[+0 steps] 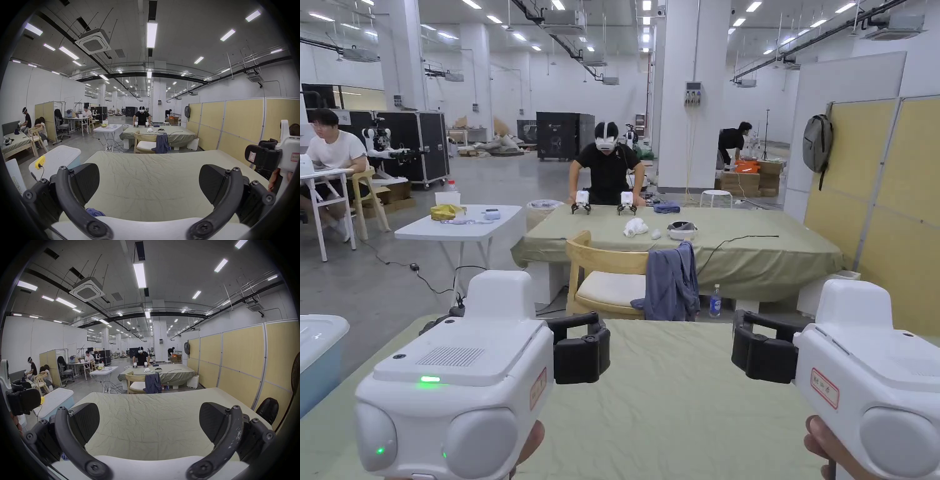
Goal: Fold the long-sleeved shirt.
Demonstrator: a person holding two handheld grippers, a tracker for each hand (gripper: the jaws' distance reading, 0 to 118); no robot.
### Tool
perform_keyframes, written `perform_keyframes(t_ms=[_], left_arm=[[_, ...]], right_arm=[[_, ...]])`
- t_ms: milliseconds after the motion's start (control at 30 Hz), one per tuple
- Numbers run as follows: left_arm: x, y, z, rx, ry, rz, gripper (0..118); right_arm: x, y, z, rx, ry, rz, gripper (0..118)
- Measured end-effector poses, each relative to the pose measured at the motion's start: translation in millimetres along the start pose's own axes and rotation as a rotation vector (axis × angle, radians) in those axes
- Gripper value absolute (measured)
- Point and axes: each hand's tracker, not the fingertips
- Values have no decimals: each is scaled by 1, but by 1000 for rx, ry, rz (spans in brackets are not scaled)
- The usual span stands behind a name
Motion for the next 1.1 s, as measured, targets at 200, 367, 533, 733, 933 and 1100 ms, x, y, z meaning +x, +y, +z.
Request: perform_keyframes(t_ms=[200,367,533,733,933,1100], left_arm=[[1,0,0,5,-2,-4,118],[0,0,-1,-1,-4,1,118],[0,-1,-1,-1,-1,-2,118],[1,-1,-1,6,-6,-11,118],[7,-3,2,13,-6,-67,1],[11,-5,-2,-22,-70,-50,1]], right_arm=[[-1,0,0,1,11,2,118],[-1,0,0,-3,14,-2,118],[-2,-1,-1,-2,15,3,118],[-2,-1,-2,-5,15,-2,118],[-3,-4,2,3,62,-11,1],[-7,-8,5,-21,24,7,3]])
